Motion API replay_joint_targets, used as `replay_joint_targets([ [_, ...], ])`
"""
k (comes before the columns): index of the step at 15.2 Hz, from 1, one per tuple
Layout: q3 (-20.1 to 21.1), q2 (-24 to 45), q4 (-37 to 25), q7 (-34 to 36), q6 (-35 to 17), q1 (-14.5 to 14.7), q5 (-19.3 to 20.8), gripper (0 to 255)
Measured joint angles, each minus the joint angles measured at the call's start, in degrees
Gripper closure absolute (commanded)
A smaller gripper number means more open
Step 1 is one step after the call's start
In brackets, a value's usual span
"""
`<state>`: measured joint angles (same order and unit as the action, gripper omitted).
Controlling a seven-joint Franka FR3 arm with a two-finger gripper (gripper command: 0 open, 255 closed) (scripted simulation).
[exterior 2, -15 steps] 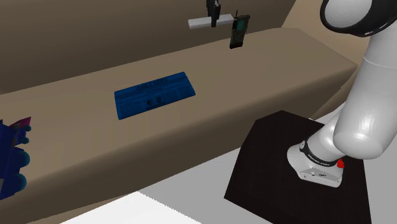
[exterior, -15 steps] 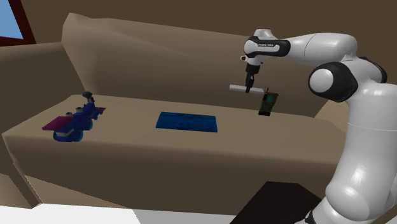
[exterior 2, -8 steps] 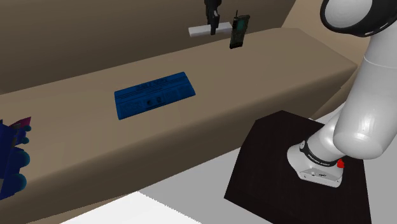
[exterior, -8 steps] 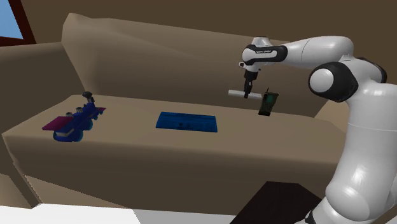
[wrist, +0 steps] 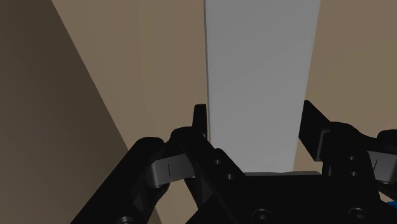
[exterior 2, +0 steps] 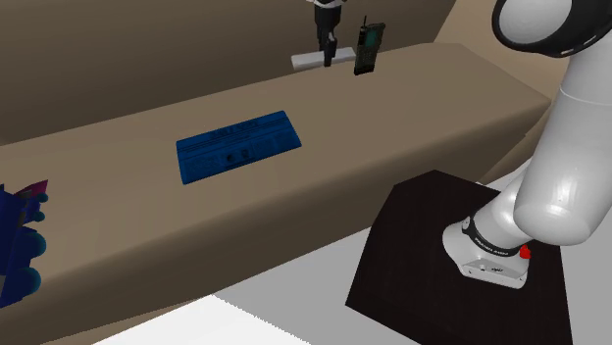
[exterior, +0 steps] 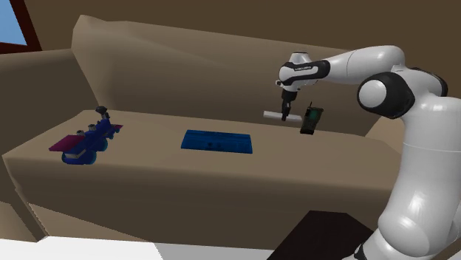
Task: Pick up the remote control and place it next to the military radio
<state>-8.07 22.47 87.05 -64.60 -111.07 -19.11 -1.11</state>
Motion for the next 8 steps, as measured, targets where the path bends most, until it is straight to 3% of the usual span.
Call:
replay_joint_targets([
  [8, 0.1, 1.9, 3.3, -0.1, -5.2, -0.1, -0.3, 255],
])
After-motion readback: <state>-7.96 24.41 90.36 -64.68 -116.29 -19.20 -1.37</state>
